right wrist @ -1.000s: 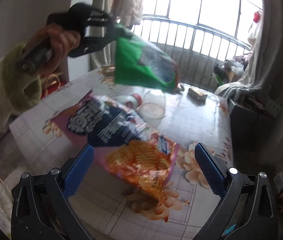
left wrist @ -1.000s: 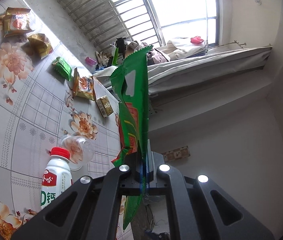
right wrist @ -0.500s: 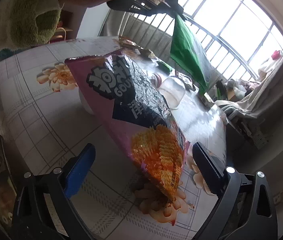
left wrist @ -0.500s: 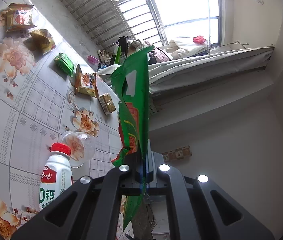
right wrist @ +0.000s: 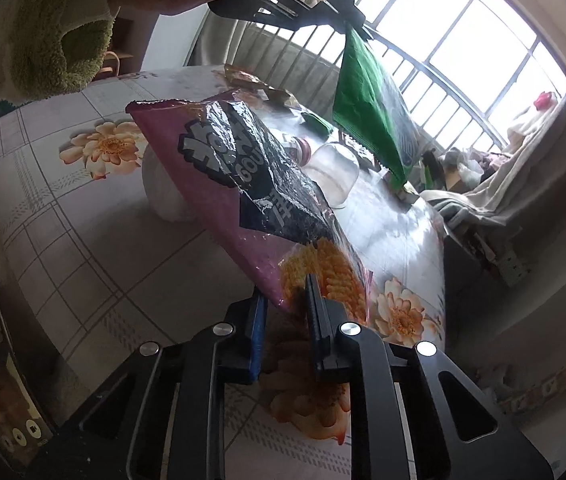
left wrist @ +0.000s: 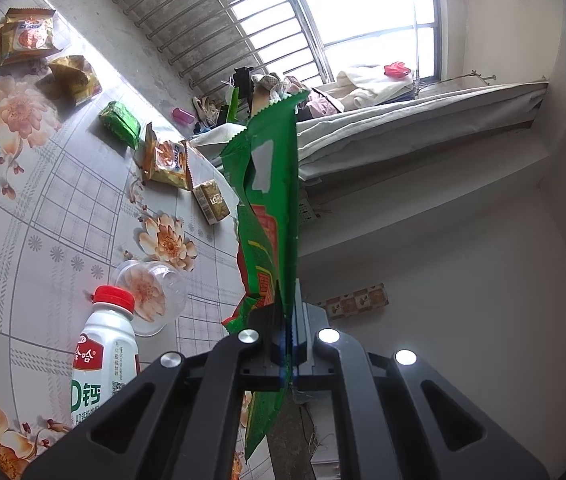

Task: Collect trash
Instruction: 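Grasp the pink chip bag with the right tool while the left tool holds the green bag, then carry both chip bags to the blue wastebasket and open both tools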

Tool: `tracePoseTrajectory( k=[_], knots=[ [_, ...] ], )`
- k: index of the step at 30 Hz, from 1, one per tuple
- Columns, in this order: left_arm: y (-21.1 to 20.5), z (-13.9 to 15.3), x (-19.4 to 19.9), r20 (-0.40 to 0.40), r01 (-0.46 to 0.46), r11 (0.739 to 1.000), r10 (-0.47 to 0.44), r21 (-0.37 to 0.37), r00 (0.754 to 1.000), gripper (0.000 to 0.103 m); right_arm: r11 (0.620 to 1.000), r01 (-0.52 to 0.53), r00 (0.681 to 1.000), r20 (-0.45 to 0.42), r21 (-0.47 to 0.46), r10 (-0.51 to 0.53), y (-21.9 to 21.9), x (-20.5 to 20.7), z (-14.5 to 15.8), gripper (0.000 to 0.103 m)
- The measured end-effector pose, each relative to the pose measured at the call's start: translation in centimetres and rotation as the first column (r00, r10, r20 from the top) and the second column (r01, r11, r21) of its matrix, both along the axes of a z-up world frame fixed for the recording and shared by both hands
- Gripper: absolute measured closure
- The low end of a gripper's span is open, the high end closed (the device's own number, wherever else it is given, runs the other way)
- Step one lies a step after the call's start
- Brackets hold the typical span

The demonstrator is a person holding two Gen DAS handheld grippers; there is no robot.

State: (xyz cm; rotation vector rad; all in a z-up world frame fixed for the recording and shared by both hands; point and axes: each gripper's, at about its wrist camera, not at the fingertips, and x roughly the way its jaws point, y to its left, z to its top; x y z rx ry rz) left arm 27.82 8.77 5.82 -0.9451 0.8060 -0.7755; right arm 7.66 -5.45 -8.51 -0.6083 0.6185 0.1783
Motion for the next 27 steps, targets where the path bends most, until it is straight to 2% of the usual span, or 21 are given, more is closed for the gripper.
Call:
tracePoseTrajectory(
  k=[5, 8, 18, 27],
  knots=[
    [-0.2, 0.8, -0.3, 0.030, 0.001, 1.000, -0.001, 0.000, 1.000, 0.102, 1.000, 0.021, 0.999, 0.033, 0.008, -0.021, -0.2, -0.6, 0.9, 0.099],
    [-0.4, 1.4, -0.5, 0.046, 0.001, 1.000, -0.001, 0.002, 0.999, 0.102, 0.999, 0.032, 0.997, 0.063, 0.008, -0.033, -0.4, -1.1, 1.6, 0.101],
    [-0.4, 4.0, -1.2, 0.110, -0.023, 1.000, 0.025, -0.015, 0.994, 0.102, 0.997, 0.076, 0.991, 0.108, 0.025, -0.079, -1.7, -2.9, 3.4, 0.103],
    [-0.9, 6.8, -2.6, 0.169, -0.045, 0.999, 0.045, -0.005, 0.985, 0.102, 0.982, 0.171, 0.973, 0.143, 0.080, -0.181, -5.1, -4.5, 5.0, 0.103]
  ],
)
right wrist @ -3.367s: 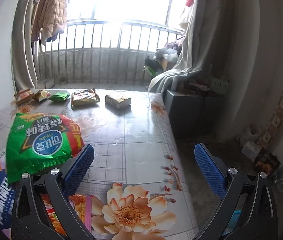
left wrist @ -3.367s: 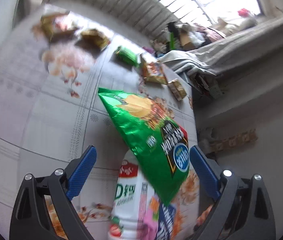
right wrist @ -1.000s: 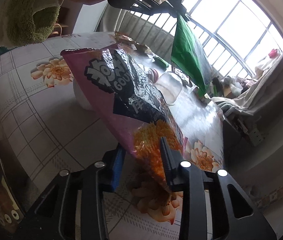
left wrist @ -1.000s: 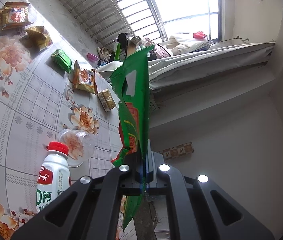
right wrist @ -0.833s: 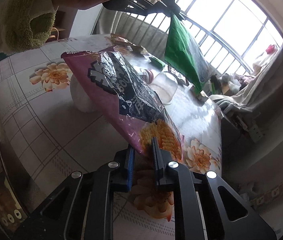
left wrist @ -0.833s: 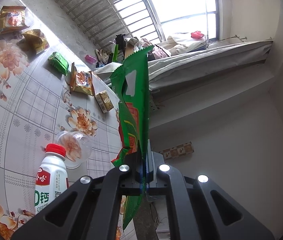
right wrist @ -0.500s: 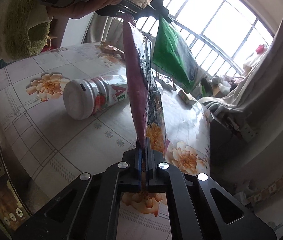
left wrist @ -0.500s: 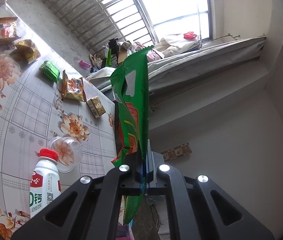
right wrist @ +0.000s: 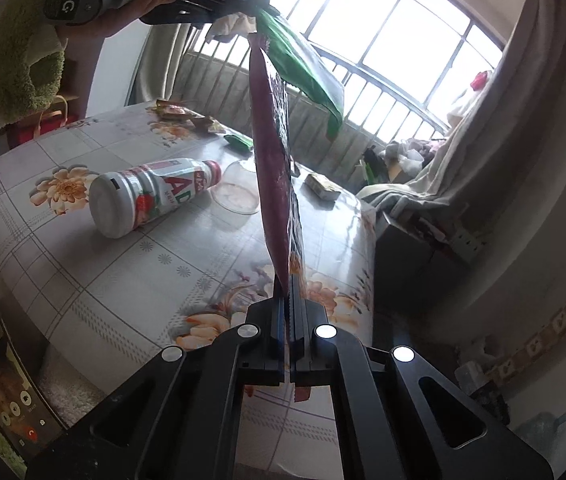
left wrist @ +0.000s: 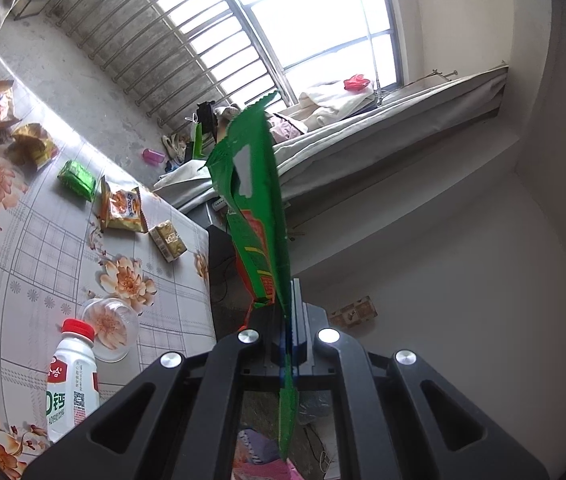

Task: Collect trash
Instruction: 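Carry both chip bags to the blue wastebasket and open both tools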

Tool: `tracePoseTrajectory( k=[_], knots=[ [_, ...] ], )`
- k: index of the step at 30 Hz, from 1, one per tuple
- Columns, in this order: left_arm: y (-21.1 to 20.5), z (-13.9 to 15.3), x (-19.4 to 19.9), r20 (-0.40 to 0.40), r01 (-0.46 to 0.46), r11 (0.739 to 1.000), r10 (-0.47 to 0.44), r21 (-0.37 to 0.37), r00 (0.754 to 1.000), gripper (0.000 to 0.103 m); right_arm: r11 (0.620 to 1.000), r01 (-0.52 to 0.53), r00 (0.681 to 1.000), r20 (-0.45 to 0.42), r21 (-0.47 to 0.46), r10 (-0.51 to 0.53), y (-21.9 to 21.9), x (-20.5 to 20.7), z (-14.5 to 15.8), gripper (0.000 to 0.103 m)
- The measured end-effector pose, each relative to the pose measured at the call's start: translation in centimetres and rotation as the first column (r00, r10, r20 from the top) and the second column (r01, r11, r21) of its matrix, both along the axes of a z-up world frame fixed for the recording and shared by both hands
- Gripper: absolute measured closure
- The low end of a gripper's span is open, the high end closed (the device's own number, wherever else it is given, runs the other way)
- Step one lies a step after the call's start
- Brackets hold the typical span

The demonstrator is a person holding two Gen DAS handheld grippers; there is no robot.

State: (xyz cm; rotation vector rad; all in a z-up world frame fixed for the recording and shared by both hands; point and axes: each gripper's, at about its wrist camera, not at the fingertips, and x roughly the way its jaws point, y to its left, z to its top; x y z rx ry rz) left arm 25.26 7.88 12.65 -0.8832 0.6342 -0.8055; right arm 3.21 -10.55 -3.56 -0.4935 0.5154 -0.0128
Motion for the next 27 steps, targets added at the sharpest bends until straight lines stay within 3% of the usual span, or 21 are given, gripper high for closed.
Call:
tracePoseTrajectory(
  k=[8, 16, 22, 27],
  knots=[
    [-1.0, 2.7, -0.9, 0.056, -0.022, 1.000, 0.022, 0.006, 0.998, 0.102, 0.997, 0.074, 0.997, 0.031, 0.023, -0.075, -2.8, -0.9, 0.7, 0.103],
    [-6.7, 4.2, -2.6, 0.075, 0.040, 0.983, -0.055, 0.182, 0.996, 0.102, 0.973, 0.214, 0.970, 0.096, 0.087, -0.222, -8.2, -2.7, 2.3, 0.103],
    [-15.0, 3.8, -4.5, 0.052, 0.179, 0.935, -0.204, 0.307, 0.978, 0.102, 0.919, 0.361, 0.918, 0.114, 0.156, -0.380, -14.0, -5.5, 2.6, 0.103],
    [-24.6, 2.0, -6.7, 0.023, 0.329, 0.847, -0.371, 0.417, 0.928, 0.102, 0.833, 0.496, 0.847, 0.074, 0.247, -0.527, -20.1, -8.2, 1.9, 0.103]
  ],
)
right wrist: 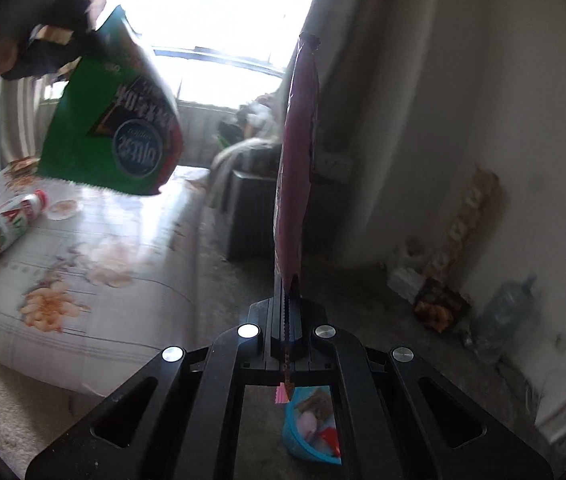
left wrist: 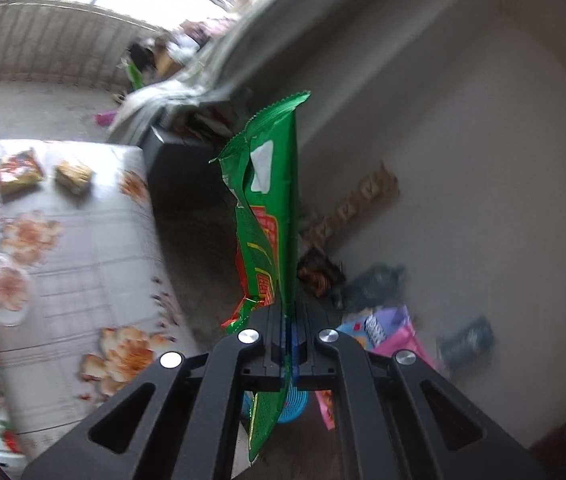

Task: Collect trash
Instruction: 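Carry both chip bags to the blue wastebasket and open both tools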

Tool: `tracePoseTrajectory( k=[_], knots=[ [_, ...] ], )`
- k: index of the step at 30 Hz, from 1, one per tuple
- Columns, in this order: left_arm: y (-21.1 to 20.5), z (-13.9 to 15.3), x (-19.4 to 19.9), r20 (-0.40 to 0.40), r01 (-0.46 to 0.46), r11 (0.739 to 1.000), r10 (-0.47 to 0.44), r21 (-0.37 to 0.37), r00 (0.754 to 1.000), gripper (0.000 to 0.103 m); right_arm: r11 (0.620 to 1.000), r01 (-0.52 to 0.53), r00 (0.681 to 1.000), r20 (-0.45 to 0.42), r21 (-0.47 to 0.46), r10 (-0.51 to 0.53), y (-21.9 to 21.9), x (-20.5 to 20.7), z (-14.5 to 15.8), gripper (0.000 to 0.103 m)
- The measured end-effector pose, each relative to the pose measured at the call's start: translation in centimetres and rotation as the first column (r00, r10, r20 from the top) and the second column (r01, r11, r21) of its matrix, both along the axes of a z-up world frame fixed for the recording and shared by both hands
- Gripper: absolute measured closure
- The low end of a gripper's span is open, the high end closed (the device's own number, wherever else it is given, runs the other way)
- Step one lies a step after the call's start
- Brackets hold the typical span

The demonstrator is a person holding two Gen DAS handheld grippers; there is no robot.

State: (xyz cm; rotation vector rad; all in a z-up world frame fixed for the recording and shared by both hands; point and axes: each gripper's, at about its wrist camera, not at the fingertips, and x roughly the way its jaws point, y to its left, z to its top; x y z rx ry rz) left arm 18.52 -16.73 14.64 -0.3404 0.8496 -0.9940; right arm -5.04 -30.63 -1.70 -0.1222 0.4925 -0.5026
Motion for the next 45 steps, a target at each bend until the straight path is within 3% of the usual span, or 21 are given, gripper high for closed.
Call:
tracePoseTrajectory(
  k=[4, 8, 13, 19, 22, 23, 24, 25, 26, 28, 31, 34, 38, 41, 45],
  knots=[
    [-8.6, -2.7, -1.6, -0.009, 0.133, 0.986, -0.133, 0.097, 0.991, 0.102, 0.985, 0.101, 0.995, -0.006, 0.140, -0.102, -5.8, -1.9, -1.8, 0.103],
    [-17.6, -7.5, -3.7, -0.048, 0.256, 0.944, -0.251, 0.210, 0.967, 0.102, 0.948, 0.163, 0.987, -0.035, 0.275, -0.159, -10.8, -2.6, -4.6, 0.103],
    [-26.3, -14.7, -5.7, -0.081, 0.354, 0.873, -0.347, 0.337, 0.934, 0.102, 0.842, 0.206, 0.977, -0.051, 0.498, -0.209, -17.3, -2.2, -9.3, 0.103],
    [-34.8, -23.3, -6.8, -0.103, 0.404, 0.796, -0.403, 0.450, 0.909, 0.102, 0.746, 0.306, 0.948, -0.112, 0.592, -0.299, -23.8, -0.7, -14.6, 0.103],
    [-37.3, -26.6, -6.7, -0.091, 0.396, 0.785, -0.403, 0.477, 0.910, 0.100, 0.692, 0.328, 0.939, -0.139, 0.643, -0.316, -26.6, 0.7, -17.5, 0.100],
    [-37.9, -27.8, -6.9, -0.111, 0.404, 0.773, -0.404, 0.489, 0.908, 0.091, 0.661, 0.331, 0.937, -0.154, 0.673, -0.313, -27.6, 1.1, -18.8, 0.097],
    [-38.4, -28.9, -6.8, -0.141, 0.410, 0.751, -0.398, 0.517, 0.906, 0.070, 0.628, 0.347, 0.931, -0.175, 0.697, -0.320, -28.7, 1.6, -20.5, 0.095],
    [-38.5, -29.6, -6.6, -0.157, 0.403, 0.738, -0.382, 0.541, 0.910, 0.060, 0.591, 0.358, 0.927, -0.197, 0.723, -0.320, -29.5, 1.9, -22.4, 0.077],
    [-38.6, -29.8, -6.4, -0.160, 0.394, 0.739, -0.369, 0.546, 0.915, 0.053, 0.558, 0.370, 0.922, -0.218, 0.742, -0.321, -29.9, 1.5, -24.0, 0.058],
    [-38.1, -29.6, -5.9, -0.156, 0.382, 0.753, -0.357, 0.536, 0.921, 0.049, 0.502, 0.444, 0.889, -0.296, 0.743, -0.349, -30.6, 1.5, -26.8, 0.054],
    [-36.8, -28.2, -4.7, -0.149, 0.354, 0.776, -0.326, 0.522, 0.933, 0.044, 0.463, 0.471, 0.873, -0.323, 0.750, -0.365, -30.8, 1.0, -28.3, 0.051],
    [-35.2, -25.9, -3.6, -0.136, 0.313, 0.807, -0.284, 0.500, 0.949, 0.041, 0.446, 0.477, 0.864, -0.311, 0.757, -0.396, -30.9, -0.1, -28.0, 0.038],
    [-32.8, -22.3, -3.2, -0.118, 0.266, 0.839, -0.239, 0.474, 0.964, 0.038, 0.416, 0.466, 0.855, -0.278, 0.781, -0.437, -30.3, -2.5, -27.8, 0.030],
    [-30.9, -20.3, -3.3, -0.107, 0.247, 0.854, -0.223, 0.457, 0.969, 0.037, 0.395, 0.454, 0.851, -0.258, 0.798, -0.457, -30.3, -4.2, -26.9, 0.028],
    [-27.7, -17.2, -3.3, -0.095, 0.215, 0.875, -0.193, 0.434, 0.977, 0.034, 0.398, 0.447, 0.847, -0.237, 0.801, -0.475, -29.3, -5.6, -25.5, 0.028]
  ],
)
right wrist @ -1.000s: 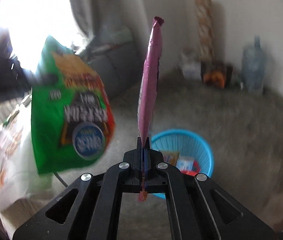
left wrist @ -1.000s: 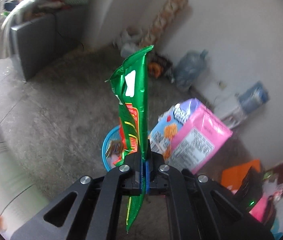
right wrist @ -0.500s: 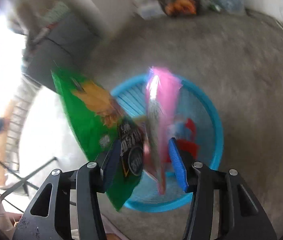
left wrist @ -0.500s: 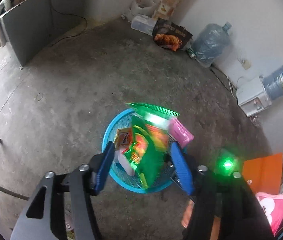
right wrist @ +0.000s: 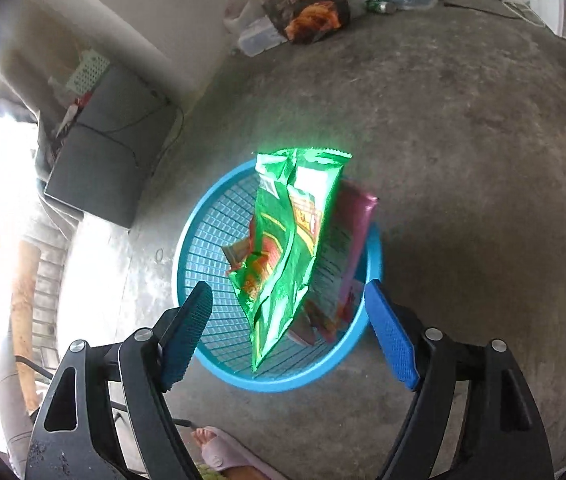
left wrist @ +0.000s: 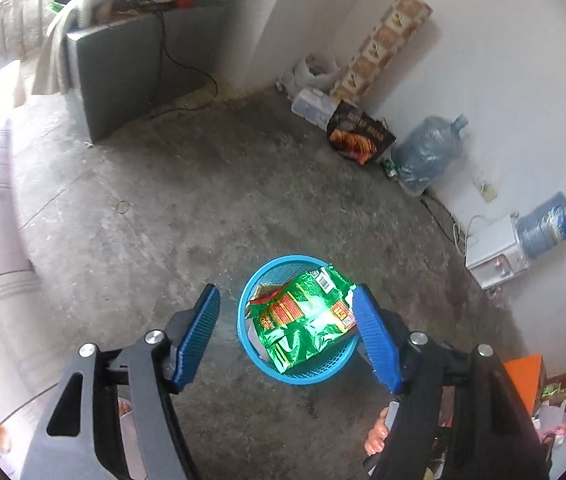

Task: Collect trash
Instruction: 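Carry both chip bags to the blue wastebasket and open both tools, then move both tools back over the table toward the white bottle and clear cup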

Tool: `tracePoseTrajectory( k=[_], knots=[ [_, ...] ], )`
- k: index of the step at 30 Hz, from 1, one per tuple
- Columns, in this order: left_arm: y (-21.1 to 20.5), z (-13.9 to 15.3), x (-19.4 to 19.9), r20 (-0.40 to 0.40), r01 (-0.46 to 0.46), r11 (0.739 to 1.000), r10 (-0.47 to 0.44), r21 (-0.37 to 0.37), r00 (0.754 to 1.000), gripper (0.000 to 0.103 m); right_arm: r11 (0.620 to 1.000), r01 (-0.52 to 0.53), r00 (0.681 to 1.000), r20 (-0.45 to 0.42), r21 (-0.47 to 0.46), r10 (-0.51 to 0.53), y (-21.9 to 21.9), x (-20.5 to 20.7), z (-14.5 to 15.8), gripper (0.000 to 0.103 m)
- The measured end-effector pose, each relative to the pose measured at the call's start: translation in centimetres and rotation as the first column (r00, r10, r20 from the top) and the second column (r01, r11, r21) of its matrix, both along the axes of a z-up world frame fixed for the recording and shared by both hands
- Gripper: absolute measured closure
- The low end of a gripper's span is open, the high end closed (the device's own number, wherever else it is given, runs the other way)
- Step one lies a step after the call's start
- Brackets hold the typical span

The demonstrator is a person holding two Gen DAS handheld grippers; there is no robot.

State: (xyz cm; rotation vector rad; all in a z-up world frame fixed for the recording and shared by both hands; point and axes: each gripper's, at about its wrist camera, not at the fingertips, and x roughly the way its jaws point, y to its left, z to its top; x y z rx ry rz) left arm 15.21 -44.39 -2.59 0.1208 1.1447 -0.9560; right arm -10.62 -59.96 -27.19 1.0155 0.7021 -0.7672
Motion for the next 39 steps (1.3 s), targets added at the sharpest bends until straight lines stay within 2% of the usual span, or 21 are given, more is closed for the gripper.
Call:
tracePoseTrajectory(
  k=[7, 14, 19, 23, 29, 32, 33, 36, 39],
  knots=[
    [8.0, 6.2, 0.3, 0.060, -0.029, 0.999, 0.031, -0.035, 0.998, 0.027, 0.999, -0.026, 0.999, 0.022, -0.047, 0.027, 1.7, -0.6, 2.8, 0.028],
    [18.7, 11.7, 1.5, 0.125, -0.125, 0.988, 0.136, -0.091, 0.983, 0.021, 0.982, -0.118, 0.992, 0.026, -0.145, 0.123, 4.8, 1.0, 8.4, 0.027],
    [26.7, 14.2, 2.3, 0.187, -0.225, 0.970, 0.238, -0.089, 0.953, 0.018, 0.954, -0.222, 0.970, 0.052, -0.203, 0.237, 7.5, 4.1, 12.9, 0.025],
    [33.2, 14.8, 2.9, 0.235, -0.339, 0.939, 0.345, -0.066, 0.909, 0.017, 0.920, -0.320, 0.935, 0.079, -0.226, 0.345, 9.9, 7.2, 16.1, 0.022],
    [40.8, 14.0, 3.0, 0.242, -0.464, 0.885, 0.460, -0.043, 0.854, 0.017, 0.847, -0.481, 0.842, 0.152, -0.224, 0.518, 14.4, 12.5, 19.9, 0.018],
    [43.7, 12.9, 3.0, 0.248, -0.512, 0.859, 0.501, -0.025, 0.829, 0.016, 0.800, -0.560, 0.781, 0.186, -0.216, 0.597, 16.9, 15.3, 21.1, 0.017],
    [44.4, 12.4, 3.0, 0.247, -0.522, 0.853, 0.509, -0.016, 0.824, 0.016, 0.776, -0.593, 0.752, 0.198, -0.213, 0.629, 18.0, 16.5, 21.6, 0.017],
    [45.8, 10.4, 3.0, 0.223, -0.534, 0.845, 0.518, 0.016, 0.826, 0.016, 0.709, -0.674, 0.673, 0.223, -0.207, 0.705, 21.1, 19.8, 22.5, 0.017],
    [46.4, 8.5, 3.2, 0.204, -0.522, 0.852, 0.505, 0.037, 0.839, 0.017, 0.629, -0.750, 0.590, 0.223, -0.204, 0.776, 24.7, 23.0, 23.3, 0.017]
  ],
)
